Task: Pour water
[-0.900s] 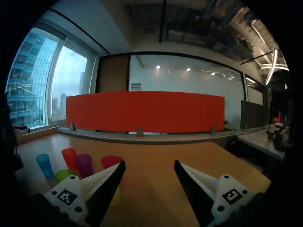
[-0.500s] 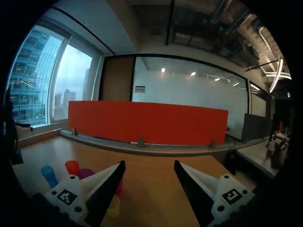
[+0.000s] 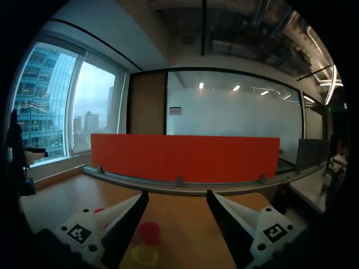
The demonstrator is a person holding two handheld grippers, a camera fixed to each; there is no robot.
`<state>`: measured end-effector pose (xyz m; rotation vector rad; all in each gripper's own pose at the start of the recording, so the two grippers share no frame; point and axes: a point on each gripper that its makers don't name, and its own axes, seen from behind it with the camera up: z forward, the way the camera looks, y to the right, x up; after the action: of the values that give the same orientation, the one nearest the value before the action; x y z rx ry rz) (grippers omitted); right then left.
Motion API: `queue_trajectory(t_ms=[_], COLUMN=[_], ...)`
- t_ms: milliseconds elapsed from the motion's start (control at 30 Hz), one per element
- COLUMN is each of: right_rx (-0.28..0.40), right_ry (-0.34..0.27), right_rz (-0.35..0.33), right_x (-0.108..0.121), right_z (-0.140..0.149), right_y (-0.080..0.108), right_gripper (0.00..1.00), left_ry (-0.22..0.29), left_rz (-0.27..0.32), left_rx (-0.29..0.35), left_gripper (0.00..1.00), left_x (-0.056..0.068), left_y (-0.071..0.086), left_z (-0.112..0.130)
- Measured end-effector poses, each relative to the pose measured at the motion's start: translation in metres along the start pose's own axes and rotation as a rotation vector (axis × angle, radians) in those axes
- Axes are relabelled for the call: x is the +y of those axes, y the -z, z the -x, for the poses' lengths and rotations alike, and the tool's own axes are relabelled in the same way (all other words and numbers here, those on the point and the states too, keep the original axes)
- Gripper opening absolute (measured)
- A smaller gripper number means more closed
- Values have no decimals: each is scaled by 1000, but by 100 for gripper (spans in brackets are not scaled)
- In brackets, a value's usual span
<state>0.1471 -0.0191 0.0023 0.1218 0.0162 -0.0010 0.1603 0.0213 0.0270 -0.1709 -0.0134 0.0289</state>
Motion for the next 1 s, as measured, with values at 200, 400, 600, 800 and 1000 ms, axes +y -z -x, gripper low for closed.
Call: queue_trajectory(t_ms=[200, 400, 600, 800, 1000], right_rx=[-7, 0, 10, 12, 11], right_ry=[-7, -6, 24, 6, 9], right_rz=[-46, -157, -288, -411, -466], right_x=[-10, -34, -65, -91, -99], right_z=[0, -7, -14, -22, -23], right_y=[0, 2, 5, 12, 11], right_gripper=[100, 100, 100, 100, 100], left_ry=[10, 1, 0, 5, -7], left_rz=[82, 165, 238, 324, 381], left_rx=[-21, -23, -21, -20, -41], left_gripper=[97, 97, 97, 97, 97], left_x=[16, 33, 46, 64, 76], left_y=[-5, -6, -6, 0, 3], left_z=[-3, -7, -10, -13, -6])
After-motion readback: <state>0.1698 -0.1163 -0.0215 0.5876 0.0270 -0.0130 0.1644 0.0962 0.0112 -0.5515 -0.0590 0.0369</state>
